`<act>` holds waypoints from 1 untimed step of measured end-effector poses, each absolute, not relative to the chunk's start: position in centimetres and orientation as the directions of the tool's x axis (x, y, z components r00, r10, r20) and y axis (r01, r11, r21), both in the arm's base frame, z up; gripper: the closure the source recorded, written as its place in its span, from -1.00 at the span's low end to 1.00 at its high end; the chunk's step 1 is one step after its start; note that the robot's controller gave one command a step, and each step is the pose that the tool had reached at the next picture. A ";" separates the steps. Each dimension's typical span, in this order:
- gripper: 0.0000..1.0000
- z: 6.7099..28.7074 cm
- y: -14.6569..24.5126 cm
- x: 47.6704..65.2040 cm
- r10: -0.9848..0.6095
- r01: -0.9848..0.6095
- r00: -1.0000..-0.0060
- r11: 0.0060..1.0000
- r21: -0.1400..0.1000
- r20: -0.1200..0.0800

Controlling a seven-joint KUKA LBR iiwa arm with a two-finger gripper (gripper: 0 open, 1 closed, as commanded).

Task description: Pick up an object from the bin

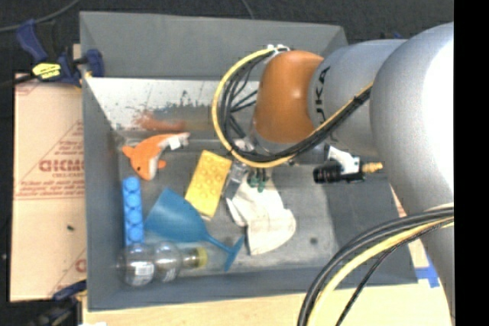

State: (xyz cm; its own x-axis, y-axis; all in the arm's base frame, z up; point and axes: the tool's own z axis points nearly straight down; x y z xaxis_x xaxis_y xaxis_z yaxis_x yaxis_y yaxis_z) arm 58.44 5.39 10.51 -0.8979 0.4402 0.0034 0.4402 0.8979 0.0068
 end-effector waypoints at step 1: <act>1.00 12.1 5.3 58.4 0.440 0.440 -0.898 0.898 0.006 0.005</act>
Offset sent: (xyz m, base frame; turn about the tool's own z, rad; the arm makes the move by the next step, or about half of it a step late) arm -0.0002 0.0000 0.0238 0.0000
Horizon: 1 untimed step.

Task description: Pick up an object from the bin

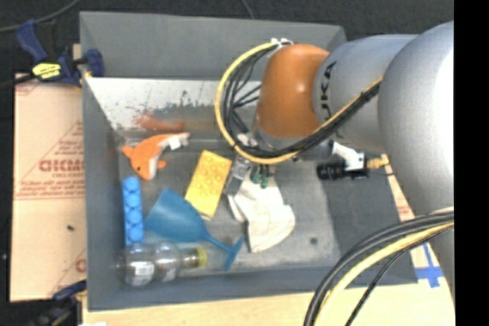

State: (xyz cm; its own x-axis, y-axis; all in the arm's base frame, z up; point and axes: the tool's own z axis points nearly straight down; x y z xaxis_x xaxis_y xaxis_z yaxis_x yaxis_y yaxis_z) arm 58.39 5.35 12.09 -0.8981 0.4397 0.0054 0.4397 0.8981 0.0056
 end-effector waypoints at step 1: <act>1.00 14.0 5.3 58.4 0.439 0.439 -0.899 0.899 0.006 0.005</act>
Offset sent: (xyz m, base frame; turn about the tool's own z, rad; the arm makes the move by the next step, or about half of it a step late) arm 0.0000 -0.0001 0.0772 0.0000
